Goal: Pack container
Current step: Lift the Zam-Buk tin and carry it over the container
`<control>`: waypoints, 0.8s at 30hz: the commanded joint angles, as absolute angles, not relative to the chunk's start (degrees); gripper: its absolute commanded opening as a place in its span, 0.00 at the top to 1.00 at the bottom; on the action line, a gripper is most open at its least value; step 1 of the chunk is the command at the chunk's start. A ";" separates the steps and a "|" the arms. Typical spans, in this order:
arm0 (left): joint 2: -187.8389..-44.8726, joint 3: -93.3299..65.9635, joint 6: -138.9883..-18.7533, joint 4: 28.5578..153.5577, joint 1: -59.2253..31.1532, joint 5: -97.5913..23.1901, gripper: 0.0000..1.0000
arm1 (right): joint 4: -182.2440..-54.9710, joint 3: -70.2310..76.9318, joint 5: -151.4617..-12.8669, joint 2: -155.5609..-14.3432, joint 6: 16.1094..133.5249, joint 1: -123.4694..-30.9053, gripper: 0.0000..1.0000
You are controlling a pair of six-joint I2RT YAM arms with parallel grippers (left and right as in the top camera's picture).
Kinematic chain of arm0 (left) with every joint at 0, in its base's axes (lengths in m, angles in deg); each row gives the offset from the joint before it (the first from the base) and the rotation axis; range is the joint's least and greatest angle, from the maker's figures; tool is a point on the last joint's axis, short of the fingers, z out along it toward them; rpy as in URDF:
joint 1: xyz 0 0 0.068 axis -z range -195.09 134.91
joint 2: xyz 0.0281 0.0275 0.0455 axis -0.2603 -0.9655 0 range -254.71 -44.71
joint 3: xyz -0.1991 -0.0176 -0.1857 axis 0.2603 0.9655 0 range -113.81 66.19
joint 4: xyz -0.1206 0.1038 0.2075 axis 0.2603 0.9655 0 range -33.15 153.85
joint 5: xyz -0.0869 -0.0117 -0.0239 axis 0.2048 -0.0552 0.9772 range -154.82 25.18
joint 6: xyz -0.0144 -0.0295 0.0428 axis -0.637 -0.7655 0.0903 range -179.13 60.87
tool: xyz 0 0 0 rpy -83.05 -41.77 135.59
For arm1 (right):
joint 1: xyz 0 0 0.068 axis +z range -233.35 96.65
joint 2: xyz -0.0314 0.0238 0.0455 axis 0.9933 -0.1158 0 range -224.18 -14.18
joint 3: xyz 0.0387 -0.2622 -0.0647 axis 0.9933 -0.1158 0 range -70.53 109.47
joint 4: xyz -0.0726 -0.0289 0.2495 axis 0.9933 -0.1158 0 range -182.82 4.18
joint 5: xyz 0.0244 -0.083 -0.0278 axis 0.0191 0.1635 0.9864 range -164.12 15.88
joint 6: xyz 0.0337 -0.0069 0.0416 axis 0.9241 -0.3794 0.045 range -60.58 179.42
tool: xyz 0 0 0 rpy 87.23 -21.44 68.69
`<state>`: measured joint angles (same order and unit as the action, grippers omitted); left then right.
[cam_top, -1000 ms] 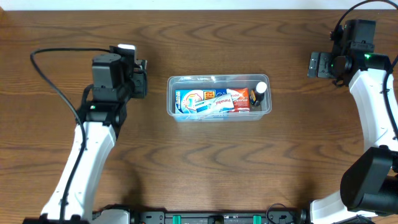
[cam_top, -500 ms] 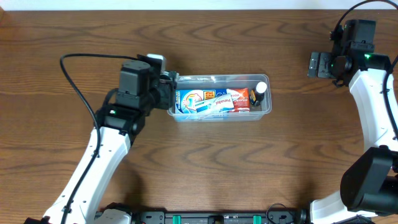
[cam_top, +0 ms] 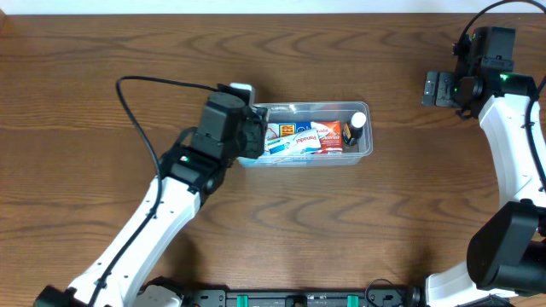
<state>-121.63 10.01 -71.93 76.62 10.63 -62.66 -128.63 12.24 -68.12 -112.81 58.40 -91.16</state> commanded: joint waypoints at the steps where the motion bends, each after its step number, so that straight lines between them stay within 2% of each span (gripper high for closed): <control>1: -124.43 8.85 -75.97 76.71 11.04 -65.33 0.48 | -128.72 13.09 -68.14 -112.66 59.17 -91.43 0.01; 22: -133.37 8.83 -75.93 73.67 11.04 -65.55 0.46 | -128.72 13.09 -68.14 -112.66 59.17 -91.43 0.01; 24: -133.46 8.83 -75.89 73.47 11.04 -65.55 0.39 | -128.72 13.09 -68.14 -112.66 59.17 -91.43 0.01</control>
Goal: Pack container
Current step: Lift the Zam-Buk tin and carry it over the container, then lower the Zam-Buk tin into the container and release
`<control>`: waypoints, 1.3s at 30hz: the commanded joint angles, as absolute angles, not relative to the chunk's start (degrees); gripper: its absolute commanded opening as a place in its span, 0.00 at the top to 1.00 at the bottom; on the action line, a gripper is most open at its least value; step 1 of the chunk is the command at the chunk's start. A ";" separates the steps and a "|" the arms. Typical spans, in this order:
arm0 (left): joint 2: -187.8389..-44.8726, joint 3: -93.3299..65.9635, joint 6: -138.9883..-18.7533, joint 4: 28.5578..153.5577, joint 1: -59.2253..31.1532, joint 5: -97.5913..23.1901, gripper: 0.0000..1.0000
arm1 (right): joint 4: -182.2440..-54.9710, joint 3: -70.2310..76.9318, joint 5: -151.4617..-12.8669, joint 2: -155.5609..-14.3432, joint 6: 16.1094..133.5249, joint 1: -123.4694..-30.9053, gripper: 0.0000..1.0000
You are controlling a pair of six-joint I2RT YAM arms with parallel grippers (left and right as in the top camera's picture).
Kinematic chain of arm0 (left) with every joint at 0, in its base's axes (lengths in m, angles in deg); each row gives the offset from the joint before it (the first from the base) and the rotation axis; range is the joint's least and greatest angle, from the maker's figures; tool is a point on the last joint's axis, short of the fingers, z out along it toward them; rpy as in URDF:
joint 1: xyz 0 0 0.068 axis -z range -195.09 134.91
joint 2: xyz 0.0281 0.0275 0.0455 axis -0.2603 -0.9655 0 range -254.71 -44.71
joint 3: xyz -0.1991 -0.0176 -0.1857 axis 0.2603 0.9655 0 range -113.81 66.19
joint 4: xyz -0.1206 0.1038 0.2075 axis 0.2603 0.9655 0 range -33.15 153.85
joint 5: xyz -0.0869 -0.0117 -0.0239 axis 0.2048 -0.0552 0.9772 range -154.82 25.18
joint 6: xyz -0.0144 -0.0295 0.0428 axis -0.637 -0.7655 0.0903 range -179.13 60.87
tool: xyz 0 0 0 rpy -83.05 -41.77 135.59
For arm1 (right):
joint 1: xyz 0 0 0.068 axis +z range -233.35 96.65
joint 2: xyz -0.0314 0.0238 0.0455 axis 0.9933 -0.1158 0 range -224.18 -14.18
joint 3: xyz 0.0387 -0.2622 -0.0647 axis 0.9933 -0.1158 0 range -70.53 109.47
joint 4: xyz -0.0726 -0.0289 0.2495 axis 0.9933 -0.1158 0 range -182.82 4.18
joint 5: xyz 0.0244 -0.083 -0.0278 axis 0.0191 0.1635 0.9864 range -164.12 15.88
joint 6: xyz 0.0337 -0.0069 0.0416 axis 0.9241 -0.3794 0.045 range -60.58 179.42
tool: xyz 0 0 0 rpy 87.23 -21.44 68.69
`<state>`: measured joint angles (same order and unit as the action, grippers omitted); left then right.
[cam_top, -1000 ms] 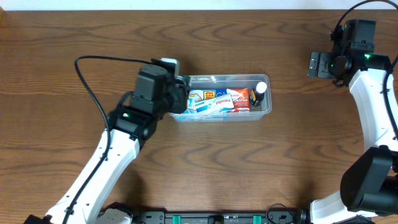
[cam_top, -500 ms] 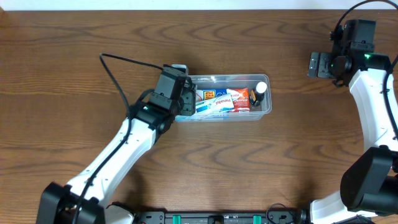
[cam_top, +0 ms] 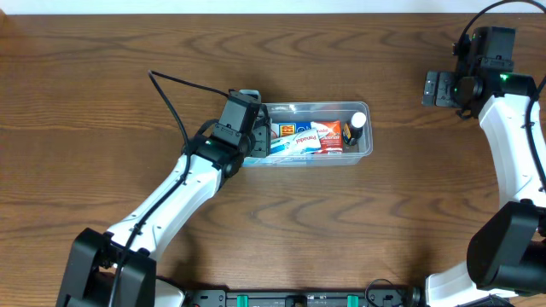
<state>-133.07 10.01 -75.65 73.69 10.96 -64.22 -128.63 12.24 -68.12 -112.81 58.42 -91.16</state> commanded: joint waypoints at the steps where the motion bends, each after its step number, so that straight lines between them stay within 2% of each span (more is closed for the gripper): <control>1: -133.46 8.83 -75.84 73.32 11.04 -65.55 0.36 | -128.72 13.09 -68.14 -112.66 59.15 -91.43 0.01; 35: -133.48 8.85 -74.64 72.18 11.02 -70.49 0.35 | -128.72 13.09 -68.14 -112.66 59.15 -91.43 0.01; 37: -133.48 8.85 -74.62 72.21 11.02 -70.47 0.33 | -128.72 13.09 -68.14 -112.66 59.17 -91.43 0.01; 39: -133.48 8.85 -74.62 72.18 11.02 -70.47 0.27 | -128.72 13.09 -68.14 -112.66 59.15 -91.43 0.01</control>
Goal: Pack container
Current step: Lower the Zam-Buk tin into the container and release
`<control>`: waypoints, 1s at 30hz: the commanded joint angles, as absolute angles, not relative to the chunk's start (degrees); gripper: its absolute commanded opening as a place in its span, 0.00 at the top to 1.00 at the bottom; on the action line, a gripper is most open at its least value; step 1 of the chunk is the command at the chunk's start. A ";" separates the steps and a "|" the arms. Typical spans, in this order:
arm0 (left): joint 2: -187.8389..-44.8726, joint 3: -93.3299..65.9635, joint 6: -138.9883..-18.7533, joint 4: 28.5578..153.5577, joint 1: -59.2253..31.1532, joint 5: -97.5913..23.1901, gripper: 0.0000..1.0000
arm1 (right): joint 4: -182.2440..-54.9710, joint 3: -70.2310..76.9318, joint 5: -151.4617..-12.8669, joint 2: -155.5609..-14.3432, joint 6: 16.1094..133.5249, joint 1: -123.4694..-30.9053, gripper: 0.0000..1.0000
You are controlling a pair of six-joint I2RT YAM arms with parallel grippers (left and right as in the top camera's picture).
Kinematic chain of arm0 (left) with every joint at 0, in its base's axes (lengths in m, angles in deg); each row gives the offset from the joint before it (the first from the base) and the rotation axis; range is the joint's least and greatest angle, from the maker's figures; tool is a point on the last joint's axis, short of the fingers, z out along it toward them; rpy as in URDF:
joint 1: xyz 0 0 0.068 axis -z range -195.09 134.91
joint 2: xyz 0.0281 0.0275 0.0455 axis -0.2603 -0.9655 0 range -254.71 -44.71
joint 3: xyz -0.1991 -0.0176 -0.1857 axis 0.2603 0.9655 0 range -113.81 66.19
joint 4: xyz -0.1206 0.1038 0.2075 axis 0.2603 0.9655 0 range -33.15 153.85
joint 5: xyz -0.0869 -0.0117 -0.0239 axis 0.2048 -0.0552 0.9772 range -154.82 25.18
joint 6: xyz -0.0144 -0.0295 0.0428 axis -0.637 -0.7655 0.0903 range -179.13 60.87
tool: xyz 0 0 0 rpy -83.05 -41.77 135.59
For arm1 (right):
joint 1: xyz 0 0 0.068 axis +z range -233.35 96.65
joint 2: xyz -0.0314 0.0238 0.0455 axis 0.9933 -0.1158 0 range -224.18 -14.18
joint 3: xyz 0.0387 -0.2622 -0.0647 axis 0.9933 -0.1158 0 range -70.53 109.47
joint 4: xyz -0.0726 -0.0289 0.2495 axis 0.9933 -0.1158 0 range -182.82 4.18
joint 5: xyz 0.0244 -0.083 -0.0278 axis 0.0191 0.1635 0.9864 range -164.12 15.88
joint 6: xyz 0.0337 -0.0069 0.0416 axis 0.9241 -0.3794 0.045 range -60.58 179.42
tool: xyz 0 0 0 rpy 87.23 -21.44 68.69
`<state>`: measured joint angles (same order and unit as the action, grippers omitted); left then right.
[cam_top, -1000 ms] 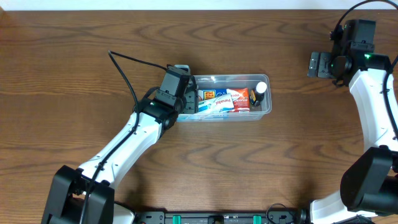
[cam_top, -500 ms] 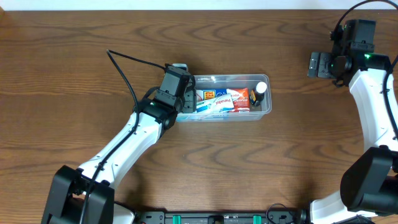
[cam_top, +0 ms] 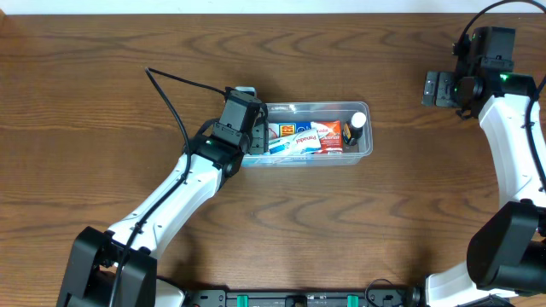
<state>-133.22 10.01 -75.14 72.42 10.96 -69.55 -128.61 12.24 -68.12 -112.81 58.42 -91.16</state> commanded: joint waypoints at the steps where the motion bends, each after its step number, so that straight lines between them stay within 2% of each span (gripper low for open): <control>1: -133.48 8.85 -74.62 72.18 11.02 -70.47 0.24 | -128.72 13.09 -68.14 -112.66 59.17 -91.43 0.01; 7: -133.48 8.85 -74.18 72.18 11.02 -70.47 0.20 | -128.72 13.09 -68.14 -112.66 59.17 -91.43 0.01; 23: -129.74 7.32 -71.80 71.11 10.65 -70.47 0.19 | -128.72 13.09 -68.12 -112.66 59.17 -91.43 0.01; 30: -125.39 7.02 -71.80 71.59 2.61 -70.47 0.19 | -128.72 13.09 -68.14 -112.66 59.17 -91.43 0.01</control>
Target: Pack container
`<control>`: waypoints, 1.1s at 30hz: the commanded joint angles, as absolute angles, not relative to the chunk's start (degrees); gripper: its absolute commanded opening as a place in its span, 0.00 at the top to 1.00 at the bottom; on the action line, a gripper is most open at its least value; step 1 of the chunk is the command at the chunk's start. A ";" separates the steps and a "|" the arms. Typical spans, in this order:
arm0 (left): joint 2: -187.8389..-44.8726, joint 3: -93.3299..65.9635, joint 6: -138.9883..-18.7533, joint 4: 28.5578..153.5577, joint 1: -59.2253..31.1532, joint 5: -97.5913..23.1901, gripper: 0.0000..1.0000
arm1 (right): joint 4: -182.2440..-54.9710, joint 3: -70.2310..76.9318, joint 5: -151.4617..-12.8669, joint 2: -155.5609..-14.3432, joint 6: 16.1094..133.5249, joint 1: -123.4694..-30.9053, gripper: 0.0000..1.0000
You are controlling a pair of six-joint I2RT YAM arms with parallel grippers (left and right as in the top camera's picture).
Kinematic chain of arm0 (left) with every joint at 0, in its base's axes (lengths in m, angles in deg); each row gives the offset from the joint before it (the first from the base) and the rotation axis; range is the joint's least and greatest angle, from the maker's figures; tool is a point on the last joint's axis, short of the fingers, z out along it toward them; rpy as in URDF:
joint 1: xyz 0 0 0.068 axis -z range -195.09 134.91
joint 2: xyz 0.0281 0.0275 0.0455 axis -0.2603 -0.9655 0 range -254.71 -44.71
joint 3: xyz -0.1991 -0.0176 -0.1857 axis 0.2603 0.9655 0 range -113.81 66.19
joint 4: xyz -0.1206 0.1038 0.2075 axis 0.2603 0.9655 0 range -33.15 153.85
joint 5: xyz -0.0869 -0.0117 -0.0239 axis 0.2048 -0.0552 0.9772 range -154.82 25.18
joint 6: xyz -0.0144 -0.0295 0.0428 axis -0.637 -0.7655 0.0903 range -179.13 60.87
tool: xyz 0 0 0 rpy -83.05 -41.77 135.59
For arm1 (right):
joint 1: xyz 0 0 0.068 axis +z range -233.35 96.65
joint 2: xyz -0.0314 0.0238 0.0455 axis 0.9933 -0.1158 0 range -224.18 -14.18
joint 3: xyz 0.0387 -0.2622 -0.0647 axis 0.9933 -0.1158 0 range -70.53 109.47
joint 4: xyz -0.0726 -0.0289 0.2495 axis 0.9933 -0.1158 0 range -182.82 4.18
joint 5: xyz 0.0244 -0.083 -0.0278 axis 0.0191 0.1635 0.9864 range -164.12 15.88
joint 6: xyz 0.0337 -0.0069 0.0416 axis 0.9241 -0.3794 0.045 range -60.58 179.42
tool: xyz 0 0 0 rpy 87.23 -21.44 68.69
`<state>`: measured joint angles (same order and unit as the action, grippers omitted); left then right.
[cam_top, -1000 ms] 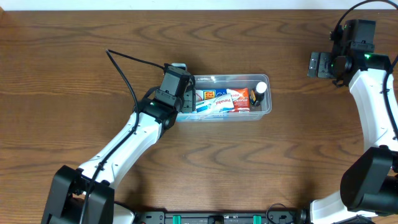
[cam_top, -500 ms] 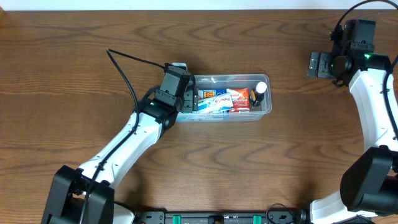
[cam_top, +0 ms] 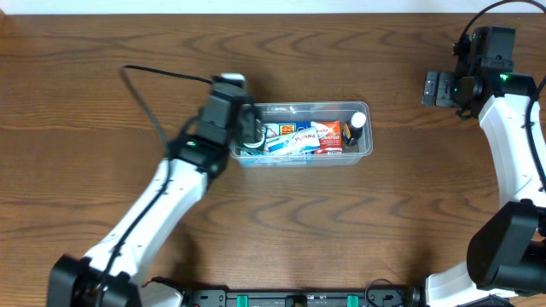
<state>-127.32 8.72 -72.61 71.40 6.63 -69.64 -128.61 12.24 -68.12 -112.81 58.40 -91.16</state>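
Observation:
A clear plastic container [cam_top: 363,149] lies mid-table. It holds a toothpaste tube [cam_top: 294,142], a red packet [cam_top: 331,135] and a small dark bottle with a white cap [cam_top: 357,120]. My left gripper [cam_top: 248,135] hangs over the container's left end, its fingers spread above the inside, with a white curved item [cam_top: 253,147] just beneath them. My right gripper [cam_top: 432,88] is far off at the right of the table, away from the container, and its fingers cannot be made out.
The container stands on a brown wooden table [cam_top: 341,222]. A black cable loops from the left arm over the table at the upper left [cam_top: 141,81]. The right arm stands along the right edge.
My left arm has risen and shifted slightly left, so the gripper now sits higher over the container's left end. The right arm has not moved.
My left gripper was high over the container's left end. It was then low at that end, inside the rim, and stayed there. Now it is raised again, with a white item lying where it was. The right arm stayed parked throughout.

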 commanded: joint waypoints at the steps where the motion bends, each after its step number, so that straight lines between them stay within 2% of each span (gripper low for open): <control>1: -125.09 7.02 -71.82 71.77 0.86 -70.47 0.19 | -128.72 13.09 -68.14 -112.66 59.15 -91.43 0.01; 4: -124.45 7.02 -71.84 71.88 -5.04 -70.47 0.14 | -128.72 13.09 -68.14 -112.66 59.17 -91.43 0.01; 5: -124.43 7.02 -71.84 71.88 -6.70 -70.47 0.11 | -128.72 13.09 -68.14 -112.66 59.17 -91.43 0.01; 6: -124.43 7.02 -71.87 71.92 -8.58 -70.47 0.03 | -128.72 13.09 -68.14 -112.66 59.17 -91.43 0.01; 7: -124.43 7.02 -71.87 72.10 -10.27 -70.47 0.02 | -128.72 13.09 -68.14 -112.66 59.17 -91.43 0.01; 15: -124.43 7.04 -71.87 73.30 -16.34 -70.44 0.02 | -128.72 13.09 -68.14 -112.66 59.17 -91.43 0.01; 33: -124.43 7.04 -71.84 73.30 -16.41 -70.44 0.02 | -128.72 13.09 -68.14 -112.66 59.17 -91.43 0.01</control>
<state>-124.85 8.13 -72.39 73.19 -16.17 -69.77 -128.63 12.24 -68.12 -112.81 58.40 -91.16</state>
